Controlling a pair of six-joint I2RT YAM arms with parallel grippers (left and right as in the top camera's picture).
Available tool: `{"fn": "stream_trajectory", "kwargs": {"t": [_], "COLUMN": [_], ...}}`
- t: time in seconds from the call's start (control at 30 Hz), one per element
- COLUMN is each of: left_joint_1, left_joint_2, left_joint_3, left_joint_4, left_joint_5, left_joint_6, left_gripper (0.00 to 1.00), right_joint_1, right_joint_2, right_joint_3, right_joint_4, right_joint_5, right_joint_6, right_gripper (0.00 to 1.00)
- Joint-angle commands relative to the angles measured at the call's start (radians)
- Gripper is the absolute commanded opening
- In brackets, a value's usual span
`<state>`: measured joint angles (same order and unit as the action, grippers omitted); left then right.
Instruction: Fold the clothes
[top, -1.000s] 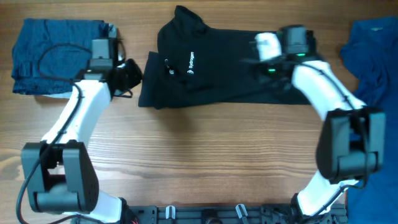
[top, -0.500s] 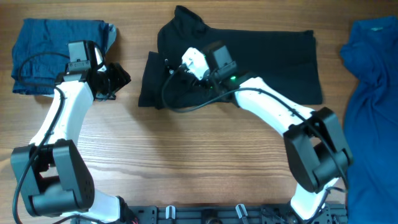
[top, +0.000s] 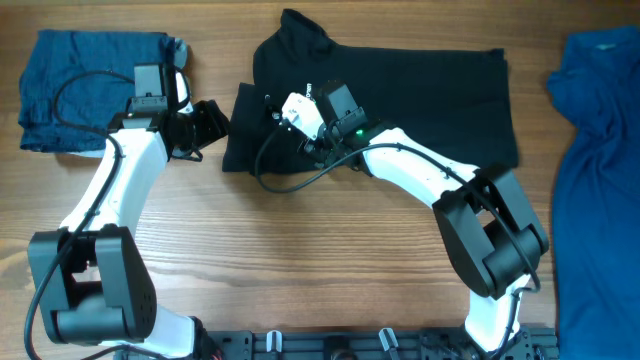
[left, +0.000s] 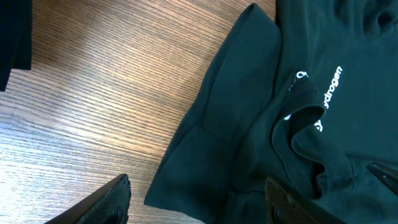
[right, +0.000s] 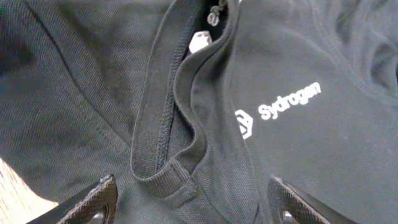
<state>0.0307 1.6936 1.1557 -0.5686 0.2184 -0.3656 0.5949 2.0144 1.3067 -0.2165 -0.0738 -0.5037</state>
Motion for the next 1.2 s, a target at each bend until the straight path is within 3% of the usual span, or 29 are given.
{"fn": "stream_trajectory", "kwargs": {"t": [0.0,0.07,0.33,0.37,0.5,0.57,0.63,0.77,0.87,0.93,1.17], "left_joint_1": [-0.003,-0.003,-0.003,-0.003,-0.003,-0.003,-0.003,-0.003,-0.003,-0.003,-0.003], "left_joint_2": [-0.016,-0.016,-0.016,-0.016,-0.016,-0.016,-0.016,-0.016,-0.016,-0.016,-0.016], "left_joint_3": [-0.006,-0.006,-0.006,-0.006,-0.006,-0.006,-0.006,-0.006,-0.006,-0.006,-0.006], "left_joint_4": [0.005,0.006,0.007,0.007,0.006,0.005,0.003,0.004,0.004,0.003,0.003], "left_joint_5": [0.001,0.0,-0.003,-0.003,-0.019,-0.039,-0.041,-0.041,-0.041,-0.041,-0.04], "left_joint_6": [0.022,0.022,0.022,0.022,0.022,0.022,0.022,0.022,0.022,0.022,0.022], "left_gripper": [0.69,0.7,0.7,0.7,0.72,0.72,0.72,0.73,0.74,0.74,0.74], "right_joint_1": [0.002,0.002,0.002,0.002,0.001,0.0,0.0,0.0,0.0,-0.001,-0.066], "right_joint_2": [0.034,0.042,0.077,0.077,0.077,0.077,0.077,0.077,0.077,0.077,0.077], "right_joint_3": [-0.003,-0.003,-0.003,-0.003,-0.003,-0.003,-0.003,-0.003,-0.004,-0.004,-0.003], "right_joint_4": [0.008,0.013,0.053,0.072,0.112,0.111,0.109,0.092,0.089,0.093,0.207], "right_joint_5": [-0.013,-0.012,-0.006,0.012,0.059,0.059,0.051,0.028,0.028,0.029,0.186], "right_joint_6": [-0.047,-0.047,-0.049,-0.046,-0.046,-0.045,-0.043,0.005,0.037,0.036,0.181], "right_gripper": [0.71,0.58,0.65,0.63,0.39,0.39,0.47,0.45,0.28,0.04,0.04]}}
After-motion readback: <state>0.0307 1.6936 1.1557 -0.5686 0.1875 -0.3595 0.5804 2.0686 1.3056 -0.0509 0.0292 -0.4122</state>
